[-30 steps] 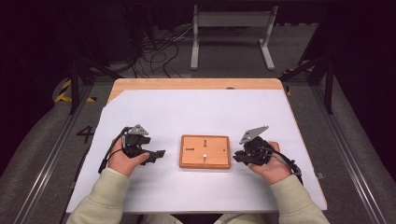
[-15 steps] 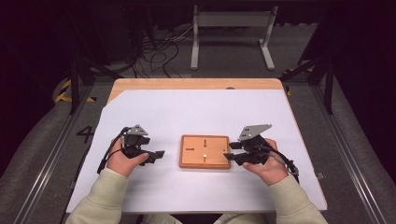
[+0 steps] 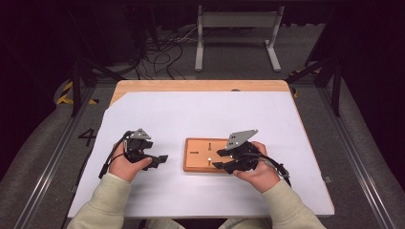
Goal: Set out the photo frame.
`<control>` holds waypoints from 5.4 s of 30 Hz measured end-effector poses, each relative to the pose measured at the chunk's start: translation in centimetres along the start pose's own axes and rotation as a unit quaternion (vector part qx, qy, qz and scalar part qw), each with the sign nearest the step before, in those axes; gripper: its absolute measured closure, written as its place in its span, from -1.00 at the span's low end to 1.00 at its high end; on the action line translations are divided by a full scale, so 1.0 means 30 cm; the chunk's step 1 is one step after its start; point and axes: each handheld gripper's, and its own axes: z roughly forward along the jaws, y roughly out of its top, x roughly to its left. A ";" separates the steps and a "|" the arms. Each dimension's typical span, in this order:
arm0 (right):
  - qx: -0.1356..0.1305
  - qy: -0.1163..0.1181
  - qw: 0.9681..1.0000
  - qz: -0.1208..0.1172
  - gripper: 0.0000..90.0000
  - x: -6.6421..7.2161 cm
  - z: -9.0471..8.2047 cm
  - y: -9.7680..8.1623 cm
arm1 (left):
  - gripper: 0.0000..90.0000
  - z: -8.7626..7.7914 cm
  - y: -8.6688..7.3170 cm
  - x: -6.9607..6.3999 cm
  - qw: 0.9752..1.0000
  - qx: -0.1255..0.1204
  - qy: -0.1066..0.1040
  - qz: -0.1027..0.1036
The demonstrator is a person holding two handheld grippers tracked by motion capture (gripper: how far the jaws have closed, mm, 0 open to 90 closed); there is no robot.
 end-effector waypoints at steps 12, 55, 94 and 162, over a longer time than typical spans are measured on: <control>0.015 0.016 0.999 -0.039 0.28 0.007 0.106 -0.005 | -0.69 0.013 0.000 -0.006 1.000 0.005 -0.003 0.004; 0.046 -0.089 0.972 -0.211 0.85 0.127 0.128 -0.008 | -0.77 0.064 0.056 -0.054 0.998 0.000 -0.054 0.019; 0.057 -0.160 0.947 -0.274 0.86 0.225 0.132 -0.043 | -0.47 0.172 0.168 -0.098 0.993 -0.053 -0.106 -0.009; -0.071 -0.109 0.989 -0.075 0.36 0.063 -0.199 -0.089 | 0.06 0.113 0.148 -0.179 0.979 -0.084 -0.153 0.102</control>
